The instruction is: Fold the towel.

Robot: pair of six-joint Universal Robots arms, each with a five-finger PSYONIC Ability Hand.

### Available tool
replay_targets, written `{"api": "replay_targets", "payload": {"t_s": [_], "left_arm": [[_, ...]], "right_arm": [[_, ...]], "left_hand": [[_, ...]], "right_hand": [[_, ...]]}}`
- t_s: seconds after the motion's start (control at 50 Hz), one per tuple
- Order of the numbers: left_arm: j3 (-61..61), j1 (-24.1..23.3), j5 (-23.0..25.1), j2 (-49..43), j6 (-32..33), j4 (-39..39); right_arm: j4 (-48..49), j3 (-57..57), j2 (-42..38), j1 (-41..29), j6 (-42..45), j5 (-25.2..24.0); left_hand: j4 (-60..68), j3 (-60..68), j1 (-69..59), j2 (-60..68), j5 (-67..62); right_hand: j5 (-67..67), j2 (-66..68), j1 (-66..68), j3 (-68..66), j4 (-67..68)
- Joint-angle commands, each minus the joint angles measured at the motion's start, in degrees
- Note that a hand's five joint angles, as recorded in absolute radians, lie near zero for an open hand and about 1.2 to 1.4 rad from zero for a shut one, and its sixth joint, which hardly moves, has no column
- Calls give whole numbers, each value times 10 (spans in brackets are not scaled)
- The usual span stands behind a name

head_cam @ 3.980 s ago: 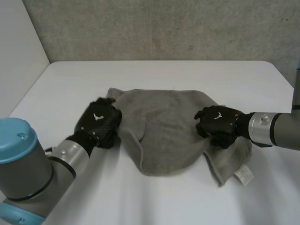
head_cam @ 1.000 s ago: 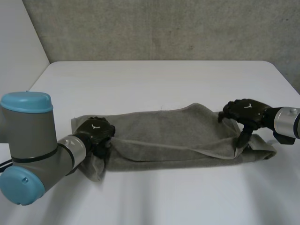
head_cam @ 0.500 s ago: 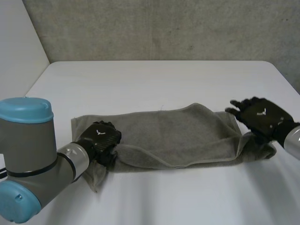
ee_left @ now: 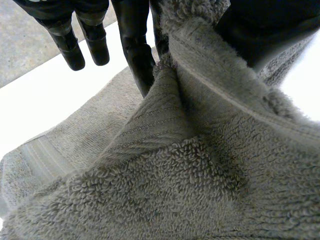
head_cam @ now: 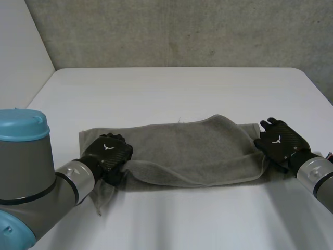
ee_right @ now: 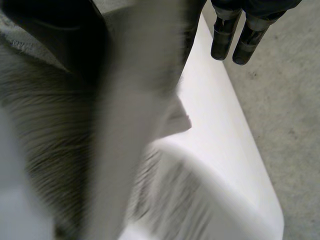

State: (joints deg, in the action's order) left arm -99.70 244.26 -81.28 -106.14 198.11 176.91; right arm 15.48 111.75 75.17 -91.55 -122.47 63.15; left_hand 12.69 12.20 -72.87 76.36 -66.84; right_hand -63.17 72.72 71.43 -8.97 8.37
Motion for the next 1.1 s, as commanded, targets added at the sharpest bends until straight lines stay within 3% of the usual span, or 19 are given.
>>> {"api": "replay_targets", "payload": {"t_s": [0.02,0.1,0.18,0.26,0.3,0.4,0.54,0.64,0.68,0.7,0.74,0.76,0.78,0.8,0.82,0.84,0.88,0.96,1.1], "left_arm": [[-12,7,0,30,0,-5],[-21,10,2,51,0,-7],[-43,22,6,80,10,-20],[-51,28,7,87,21,-54],[-53,43,7,86,62,-89],[-44,65,7,82,128,-113],[28,72,5,65,173,-103],[143,61,0,-19,171,-25],[224,40,2,-64,169,80],[224,39,2,-64,169,80],[280,25,0,-76,168,244],[280,25,0,-76,168,244],[288,15,0,-73,168,337],[288,15,0,-73,168,338],[285,9,-2,-65,165,418],[278,2,-1,-51,158,490],[265,-9,1,-26,148,532],[235,-11,8,21,125,536],[149,34,70,38,84,443]], "right_arm": [[-8,0,77,-24,-18,-9],[-37,-14,103,-21,-65,-30],[-186,-72,100,-12,-112,-73],[-323,-115,77,13,-97,-97],[-442,-162,42,31,-54,-95],[-544,-227,26,31,13,-95],[-524,-348,-37,27,-14,-102],[-458,-475,-122,-28,-27,-94],[-364,-577,-165,-70,-71,-67],[-363,-578,-165,-71,-71,-67],[-228,-651,-166,-93,-177,6],[-228,-652,-166,-93,-177,7],[-153,-666,-153,-98,-241,38],[-152,-666,-153,-98,-241,38],[-89,-661,-127,-93,-304,61],[-52,-642,-89,-92,-356,55],[-45,-620,-50,-88,-400,36],[-40,-584,-24,-79,-436,-9],[-63,-509,8,-64,-433,-63]], "left_hand": [[-27,-22,-71,36,-32],[-27,-22,-71,36,-32],[-27,-22,-71,36,-32],[-27,-22,-71,36,-32],[-27,-22,-71,36,-32],[-27,-22,-71,36,-32],[-27,-22,-71,36,-32],[-27,-22,-71,36,-32],[-27,-22,-71,36,-32],[-27,-22,-71,36,-32],[-27,-22,-71,36,-32],[-27,-22,-71,36,-32],[-27,-22,-71,36,-32],[-27,-22,-71,36,-32],[-27,-22,-71,36,-32],[-27,-22,-71,36,-32],[-27,-22,-71,36,-32],[-27,-22,-71,36,-32],[-27,-22,-71,36,-32]], "right_hand": [[-68,73,86,-10,16],[-68,73,86,-10,16],[-68,73,86,-10,16],[-68,73,86,-10,16],[-68,73,86,-10,16],[-68,73,86,-10,16],[-68,73,86,-10,16],[-68,73,86,-10,16],[-68,73,86,-10,16],[-68,73,86,-10,16],[-68,73,86,-10,16],[-68,73,86,-10,16],[-68,73,86,-10,16],[-68,73,86,-10,16],[-68,73,86,-10,16],[-68,73,86,-10,16],[-68,73,86,-10,16],[-68,73,86,-10,16],[-68,73,86,-10,16]]}}
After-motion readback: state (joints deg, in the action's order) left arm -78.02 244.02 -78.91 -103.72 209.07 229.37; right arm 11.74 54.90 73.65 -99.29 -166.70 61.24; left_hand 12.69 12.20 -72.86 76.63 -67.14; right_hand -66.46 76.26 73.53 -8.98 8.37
